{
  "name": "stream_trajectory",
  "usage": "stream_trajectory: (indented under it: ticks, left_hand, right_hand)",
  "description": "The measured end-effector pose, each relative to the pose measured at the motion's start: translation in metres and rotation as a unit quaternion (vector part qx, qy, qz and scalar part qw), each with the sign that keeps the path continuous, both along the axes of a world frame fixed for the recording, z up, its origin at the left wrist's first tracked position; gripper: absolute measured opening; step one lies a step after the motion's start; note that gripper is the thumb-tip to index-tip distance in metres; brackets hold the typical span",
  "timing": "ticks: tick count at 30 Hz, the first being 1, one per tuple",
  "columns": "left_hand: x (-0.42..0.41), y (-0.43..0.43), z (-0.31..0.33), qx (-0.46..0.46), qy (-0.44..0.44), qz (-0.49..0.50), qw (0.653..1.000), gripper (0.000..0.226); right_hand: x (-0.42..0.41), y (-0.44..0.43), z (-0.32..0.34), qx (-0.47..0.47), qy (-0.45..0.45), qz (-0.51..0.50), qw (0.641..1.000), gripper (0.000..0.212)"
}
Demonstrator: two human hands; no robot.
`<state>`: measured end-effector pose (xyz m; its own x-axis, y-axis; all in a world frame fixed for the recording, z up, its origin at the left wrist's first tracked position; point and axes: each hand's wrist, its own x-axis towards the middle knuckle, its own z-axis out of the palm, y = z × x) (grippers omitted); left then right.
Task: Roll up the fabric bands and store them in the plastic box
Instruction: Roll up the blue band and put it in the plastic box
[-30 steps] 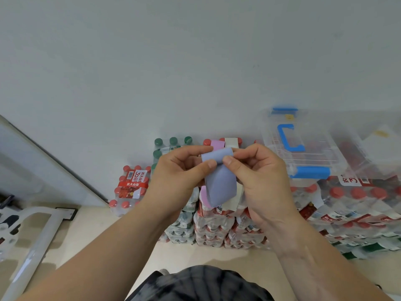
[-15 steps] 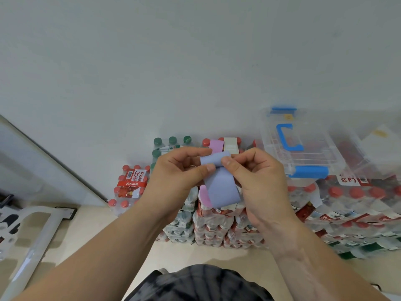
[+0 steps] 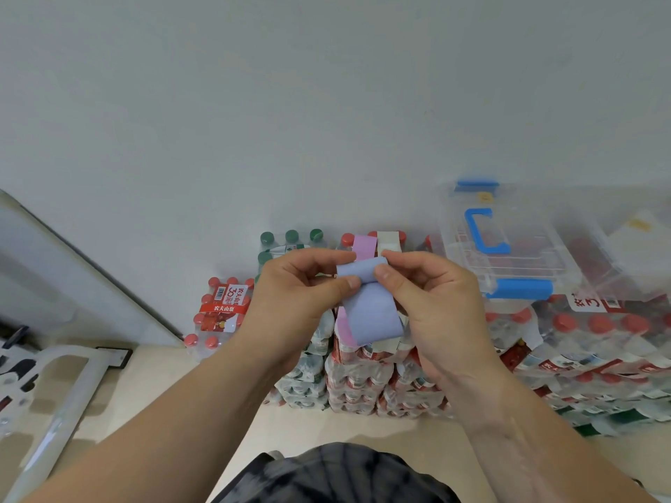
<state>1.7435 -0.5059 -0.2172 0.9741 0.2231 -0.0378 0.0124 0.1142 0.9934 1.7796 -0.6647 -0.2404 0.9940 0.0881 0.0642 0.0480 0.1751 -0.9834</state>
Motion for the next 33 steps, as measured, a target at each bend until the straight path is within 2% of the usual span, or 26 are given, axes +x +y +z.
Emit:
stream_trajectory:
  ticks: [7,12,15,19,24,28,33]
  left_hand:
    - [-0.001,0.0,0.002,-0.035,0.03,-0.015,0.999,0.017]
    - [-0.001,-0.001,0.003,-0.051,0.026,-0.006,0.998,0.02]
    - [-0.001,0.0,0.003,-0.039,0.013,-0.006,0.999,0.019]
    - [0.001,-0.002,-0.001,0.009,-0.003,0.029,1.0,0.017]
    - [0.003,-0.003,-0.004,0.051,-0.022,0.021,0.998,0.034]
    - [0.002,-0.006,-0.004,0.066,-0.025,0.01,0.997,0.028]
    - [0.003,-0.012,-0.002,-0.022,0.002,-0.03,0.999,0.012]
  right_hand:
    - [-0.001,0.002,0.0,0.012,-0.009,0.005,1.0,0.024]
    - [-0.005,0.003,-0.002,-0.028,-0.018,0.012,0.999,0.038]
    - [-0.003,0.001,-0.003,-0.028,-0.027,0.016,0.999,0.03]
    - [-0.001,0.001,-0.004,-0.015,-0.024,0.023,0.999,0.034]
    - [-0.003,0.001,-0.002,-0.005,-0.007,0.005,1.0,0.034]
    - [-0.006,0.002,0.004,0.017,-0.016,-0.028,0.999,0.023]
    - [-0.006,-0.004,0.006,0.024,-0.027,-0.045,0.998,0.027]
